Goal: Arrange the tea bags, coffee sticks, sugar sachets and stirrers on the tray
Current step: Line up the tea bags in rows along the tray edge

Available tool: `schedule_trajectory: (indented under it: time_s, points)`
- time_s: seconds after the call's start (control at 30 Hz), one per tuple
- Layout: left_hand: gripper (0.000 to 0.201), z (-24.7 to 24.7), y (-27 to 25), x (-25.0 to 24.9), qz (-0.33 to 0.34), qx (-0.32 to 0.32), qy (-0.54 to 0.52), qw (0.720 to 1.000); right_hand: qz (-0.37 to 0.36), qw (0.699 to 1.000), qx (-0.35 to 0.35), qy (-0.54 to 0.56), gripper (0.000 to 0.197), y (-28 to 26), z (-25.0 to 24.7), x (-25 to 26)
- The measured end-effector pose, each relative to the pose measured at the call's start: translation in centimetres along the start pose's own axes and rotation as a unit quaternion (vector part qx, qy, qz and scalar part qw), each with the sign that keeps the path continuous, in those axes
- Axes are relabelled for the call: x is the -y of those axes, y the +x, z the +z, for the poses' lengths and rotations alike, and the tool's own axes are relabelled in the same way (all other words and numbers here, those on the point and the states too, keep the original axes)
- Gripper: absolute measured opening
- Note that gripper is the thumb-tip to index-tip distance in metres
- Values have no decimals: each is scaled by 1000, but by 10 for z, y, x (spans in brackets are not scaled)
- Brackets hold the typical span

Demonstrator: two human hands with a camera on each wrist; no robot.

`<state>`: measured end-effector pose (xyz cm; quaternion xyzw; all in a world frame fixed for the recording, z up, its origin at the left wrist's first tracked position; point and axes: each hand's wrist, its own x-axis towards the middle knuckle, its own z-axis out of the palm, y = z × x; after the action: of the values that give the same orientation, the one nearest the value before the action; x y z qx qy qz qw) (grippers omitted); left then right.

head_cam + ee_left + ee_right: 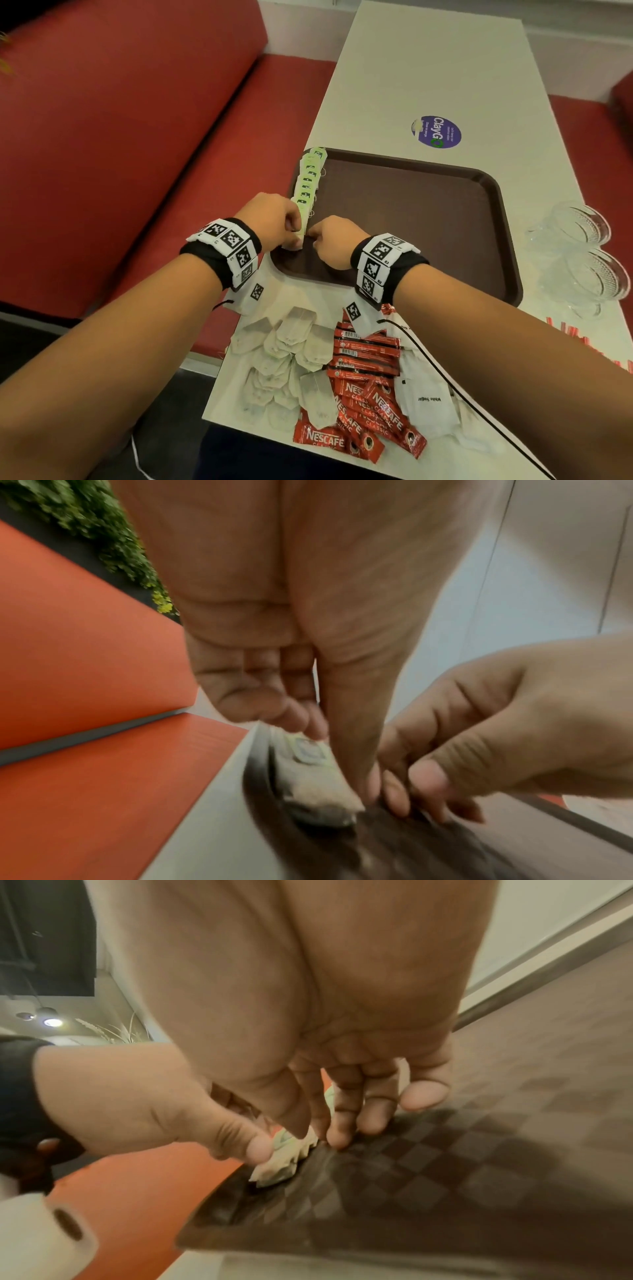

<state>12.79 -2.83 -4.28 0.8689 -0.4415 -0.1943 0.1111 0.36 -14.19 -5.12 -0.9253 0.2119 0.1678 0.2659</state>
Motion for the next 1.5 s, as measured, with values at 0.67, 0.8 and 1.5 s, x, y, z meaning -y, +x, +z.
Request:
schedule_trajectory:
  time_s: [0.67, 0.8, 1.5]
  points:
    - [35, 18, -109, -8, 176, 183, 86, 963, -15, 993, -2, -116, 30, -74, 13, -38]
    - [45, 22, -117, -8, 172, 192, 105, 960, -18, 993, -12, -118, 26, -81, 14, -41]
    - [15, 1, -140, -22, 210, -80, -82, 971, -172, 982, -80, 13, 29, -115, 23, 0]
